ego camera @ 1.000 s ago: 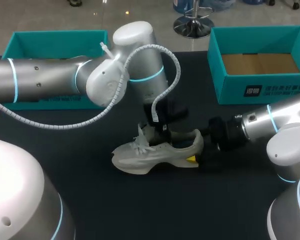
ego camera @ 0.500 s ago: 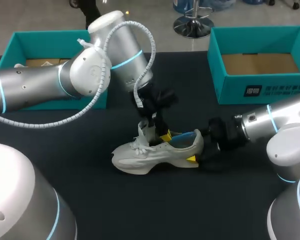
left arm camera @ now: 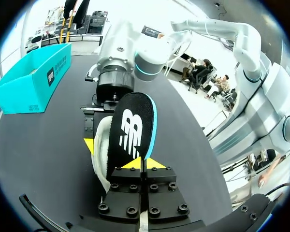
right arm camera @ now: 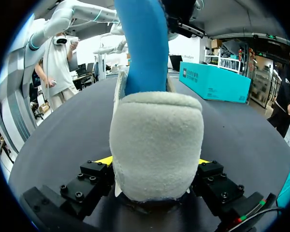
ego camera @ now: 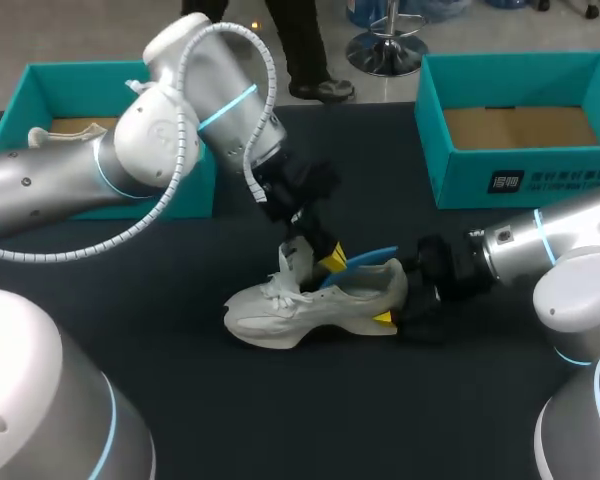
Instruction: Take the shoe out of the shoebox, open the shoe tongue, remove and reinsert the insole, then place the shoe into the shoebox
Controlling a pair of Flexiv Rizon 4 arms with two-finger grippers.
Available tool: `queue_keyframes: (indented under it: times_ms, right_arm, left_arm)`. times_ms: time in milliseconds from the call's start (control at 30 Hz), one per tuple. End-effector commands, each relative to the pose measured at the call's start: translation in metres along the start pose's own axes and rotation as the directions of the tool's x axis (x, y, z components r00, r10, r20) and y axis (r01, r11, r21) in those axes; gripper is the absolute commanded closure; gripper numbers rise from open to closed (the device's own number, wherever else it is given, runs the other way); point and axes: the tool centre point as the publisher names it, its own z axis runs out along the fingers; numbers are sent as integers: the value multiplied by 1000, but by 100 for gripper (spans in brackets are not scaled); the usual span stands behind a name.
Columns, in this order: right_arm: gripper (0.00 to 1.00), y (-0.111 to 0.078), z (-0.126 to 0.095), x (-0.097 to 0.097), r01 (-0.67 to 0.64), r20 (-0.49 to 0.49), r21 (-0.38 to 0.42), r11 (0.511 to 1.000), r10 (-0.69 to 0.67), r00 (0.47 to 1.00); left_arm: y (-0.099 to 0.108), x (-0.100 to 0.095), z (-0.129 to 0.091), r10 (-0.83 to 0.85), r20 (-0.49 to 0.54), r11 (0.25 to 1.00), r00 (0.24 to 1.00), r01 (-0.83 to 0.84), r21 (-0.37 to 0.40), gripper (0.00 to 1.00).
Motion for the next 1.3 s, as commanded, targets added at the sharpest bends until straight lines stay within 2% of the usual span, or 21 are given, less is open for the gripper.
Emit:
queue_keyframes:
  times_ms: [33,200,367,400,500,533,733,900,1300]
  right_arm:
    - [100,0,3,1,0,2,4,1000,0,1000]
    - [100,0,3,1,0,2,4,1000,0,1000]
    - [100,0,3,1,0,2,4,1000,0,1000]
    - [100,0,3,1,0,2,4,1000,0,1000]
    - [100,0,3,1,0,2,4,1000,0,1000]
    - [100,0,3,1,0,2,4,1000,0,1000]
    - [100,0,3,1,0,2,4,1000,0,1000]
    - [100,0,3,1,0,2,4,1000,0,1000]
    - [100,0,3,1,0,2,4,1000,0,1000]
  left_arm:
    - [-7,-1,-4,30,-36,999,999,-28,39,100]
    - [-20,1,3,57,-50,997,997,-54,52,100]
    - [-20,-1,7,57,-51,997,997,-55,51,100]
    - [-20,-2,8,54,-42,997,998,-52,48,96]
    - [-20,-3,11,53,-18,998,998,-52,40,72]
    - [-20,-4,12,56,-2,998,998,-55,32,68]
    - [-19,1,16,75,90,997,993,-77,16,59]
    - [-16,7,17,102,181,995,978,-100,-24,58]
    - [-5,5,26,114,345,992,932,-90,-85,59]
